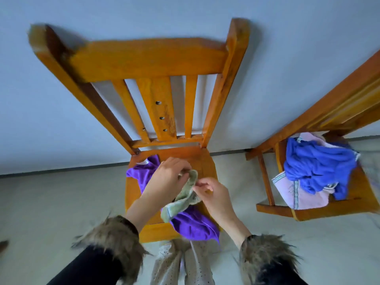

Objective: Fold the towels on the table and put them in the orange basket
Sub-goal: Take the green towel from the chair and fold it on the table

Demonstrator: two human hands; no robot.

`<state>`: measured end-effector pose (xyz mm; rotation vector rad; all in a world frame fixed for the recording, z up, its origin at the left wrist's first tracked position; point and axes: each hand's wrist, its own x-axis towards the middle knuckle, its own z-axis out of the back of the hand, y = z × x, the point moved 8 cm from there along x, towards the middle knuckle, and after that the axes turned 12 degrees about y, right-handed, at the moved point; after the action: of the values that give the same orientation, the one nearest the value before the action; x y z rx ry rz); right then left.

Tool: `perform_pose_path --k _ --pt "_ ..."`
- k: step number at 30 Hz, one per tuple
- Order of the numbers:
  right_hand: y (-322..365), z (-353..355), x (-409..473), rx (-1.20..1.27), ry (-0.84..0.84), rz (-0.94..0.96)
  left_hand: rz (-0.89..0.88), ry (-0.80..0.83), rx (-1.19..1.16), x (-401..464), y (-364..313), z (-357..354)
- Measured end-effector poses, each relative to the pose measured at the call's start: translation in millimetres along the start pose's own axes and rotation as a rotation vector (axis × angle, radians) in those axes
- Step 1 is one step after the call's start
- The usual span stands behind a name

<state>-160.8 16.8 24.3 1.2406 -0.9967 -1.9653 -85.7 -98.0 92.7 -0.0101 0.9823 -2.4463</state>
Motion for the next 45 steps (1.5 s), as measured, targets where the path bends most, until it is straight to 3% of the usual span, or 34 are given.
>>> perform_pose_path --k 7,14,19,23,27,33,41,45 --pt "151 7 -28 0.188 -0.004 0.252 0.018 -0.256 0.021 -29 -66 147" --pt "275 18 -72 -0.075 -0.116 0.528 0.073 -0.502 0.034 -85 -132 249" --pt "338 8 -93 -0.228 -0.059 0.631 0.149 -0.665 0.038 -150 -150 296" --pt "384 -22 -123 -0.421 -0.01 0.838 0.221 -0.762 0.078 -214 -149 318" --pt "417 -81 -155 -0.591 0.074 0.958 0.304 -0.88 0.132 -289 -148 332" --pt "442 -192 -219 -0.571 0.273 1.066 0.442 -1.108 0.235 -435 -136 346" --pt "417 -375 -289 -0.642 0.667 0.947 0.607 -1.322 0.264 -634 -111 322" --pt "406 -456 -328 -0.552 0.749 0.912 0.731 -1.354 0.284 -717 -92 305"
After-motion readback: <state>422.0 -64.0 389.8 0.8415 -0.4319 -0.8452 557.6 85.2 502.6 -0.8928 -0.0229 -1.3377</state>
